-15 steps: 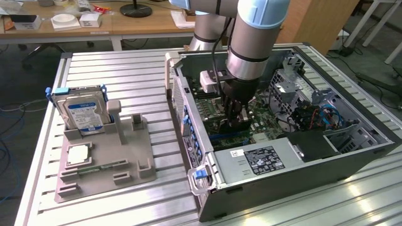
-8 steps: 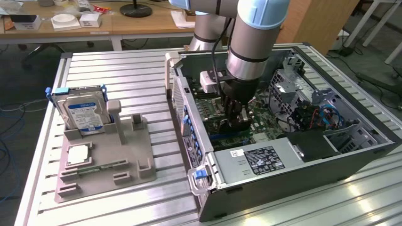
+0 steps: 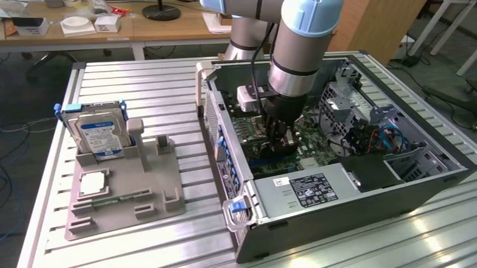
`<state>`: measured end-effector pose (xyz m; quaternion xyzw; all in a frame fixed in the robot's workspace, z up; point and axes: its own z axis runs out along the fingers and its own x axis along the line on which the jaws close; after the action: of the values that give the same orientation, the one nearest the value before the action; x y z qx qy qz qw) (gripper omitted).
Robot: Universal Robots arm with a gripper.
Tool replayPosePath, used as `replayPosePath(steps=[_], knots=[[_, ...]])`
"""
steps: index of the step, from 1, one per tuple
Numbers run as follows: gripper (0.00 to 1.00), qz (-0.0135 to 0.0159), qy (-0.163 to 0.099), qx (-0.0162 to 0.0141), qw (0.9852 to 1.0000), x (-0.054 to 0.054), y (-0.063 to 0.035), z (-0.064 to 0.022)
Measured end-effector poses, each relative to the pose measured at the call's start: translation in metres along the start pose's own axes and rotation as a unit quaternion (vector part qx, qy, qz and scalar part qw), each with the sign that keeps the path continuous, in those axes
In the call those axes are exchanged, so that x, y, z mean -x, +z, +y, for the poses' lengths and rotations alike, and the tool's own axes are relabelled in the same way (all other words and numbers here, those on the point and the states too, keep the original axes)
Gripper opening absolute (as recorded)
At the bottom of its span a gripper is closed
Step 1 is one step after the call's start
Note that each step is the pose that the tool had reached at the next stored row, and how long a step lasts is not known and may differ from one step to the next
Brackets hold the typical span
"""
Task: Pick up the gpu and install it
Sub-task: 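Insert the gpu into the slot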
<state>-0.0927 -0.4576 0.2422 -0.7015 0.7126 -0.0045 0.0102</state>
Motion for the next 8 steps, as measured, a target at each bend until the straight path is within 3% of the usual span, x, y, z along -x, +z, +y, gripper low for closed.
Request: replayPosePath(steps=[8], knots=[[0.26,-0.0001,0.000,-0.0001,1.0000,0.0000,0.0000,0.0000]])
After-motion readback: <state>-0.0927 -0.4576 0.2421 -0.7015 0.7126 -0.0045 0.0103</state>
